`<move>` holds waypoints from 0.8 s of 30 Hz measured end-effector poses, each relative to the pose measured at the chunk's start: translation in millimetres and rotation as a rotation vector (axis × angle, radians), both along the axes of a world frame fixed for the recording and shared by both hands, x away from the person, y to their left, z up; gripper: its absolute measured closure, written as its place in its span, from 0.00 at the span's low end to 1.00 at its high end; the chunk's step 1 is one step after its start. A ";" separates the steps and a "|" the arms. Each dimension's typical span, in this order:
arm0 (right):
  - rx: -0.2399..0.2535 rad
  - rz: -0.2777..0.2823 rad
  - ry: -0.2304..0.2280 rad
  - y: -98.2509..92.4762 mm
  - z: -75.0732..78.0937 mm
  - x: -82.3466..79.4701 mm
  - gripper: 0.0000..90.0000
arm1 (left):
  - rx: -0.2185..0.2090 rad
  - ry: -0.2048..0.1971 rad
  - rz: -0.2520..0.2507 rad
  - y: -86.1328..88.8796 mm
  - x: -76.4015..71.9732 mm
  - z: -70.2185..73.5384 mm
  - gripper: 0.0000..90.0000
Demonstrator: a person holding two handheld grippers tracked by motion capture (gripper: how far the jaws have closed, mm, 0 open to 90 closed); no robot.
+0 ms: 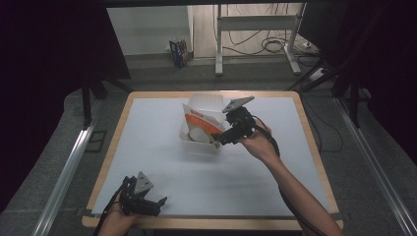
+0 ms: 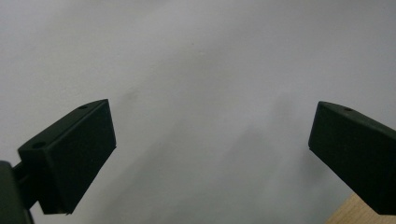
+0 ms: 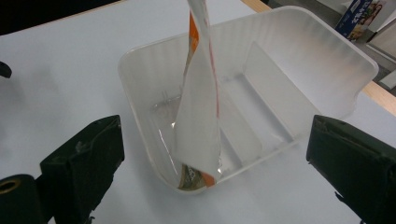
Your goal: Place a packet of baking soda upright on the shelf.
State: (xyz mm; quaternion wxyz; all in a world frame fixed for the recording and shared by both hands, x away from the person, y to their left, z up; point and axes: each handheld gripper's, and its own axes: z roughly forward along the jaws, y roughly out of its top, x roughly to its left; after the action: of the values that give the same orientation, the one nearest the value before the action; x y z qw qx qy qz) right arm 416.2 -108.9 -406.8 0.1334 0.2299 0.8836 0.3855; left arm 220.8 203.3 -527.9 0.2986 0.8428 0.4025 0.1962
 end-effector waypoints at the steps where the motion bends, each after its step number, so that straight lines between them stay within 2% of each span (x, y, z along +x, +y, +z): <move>1: -0.001 0.000 0.001 -0.6 -0.6 -0.9 0.04 | 0.001 0.000 0.000 -0.1 0.0 0.0 0.01; 10: -0.002 0.003 -0.007 -6.7 -9.5 -7.3 0.03 | 0.008 -0.003 -0.003 -0.5 -0.2 -0.1 0.01; 24: 0.074 -0.035 0.020 -21.9 -24.9 -21.8 0.03 | 0.013 -0.003 -0.003 -1.2 -0.6 -0.1 0.01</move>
State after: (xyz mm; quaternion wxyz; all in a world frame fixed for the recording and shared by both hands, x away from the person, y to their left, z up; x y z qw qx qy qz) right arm 394.4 -130.8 -431.8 0.1225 0.2541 0.8659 0.4130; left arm 220.2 202.1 -527.9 0.2940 0.8451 0.3994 0.1997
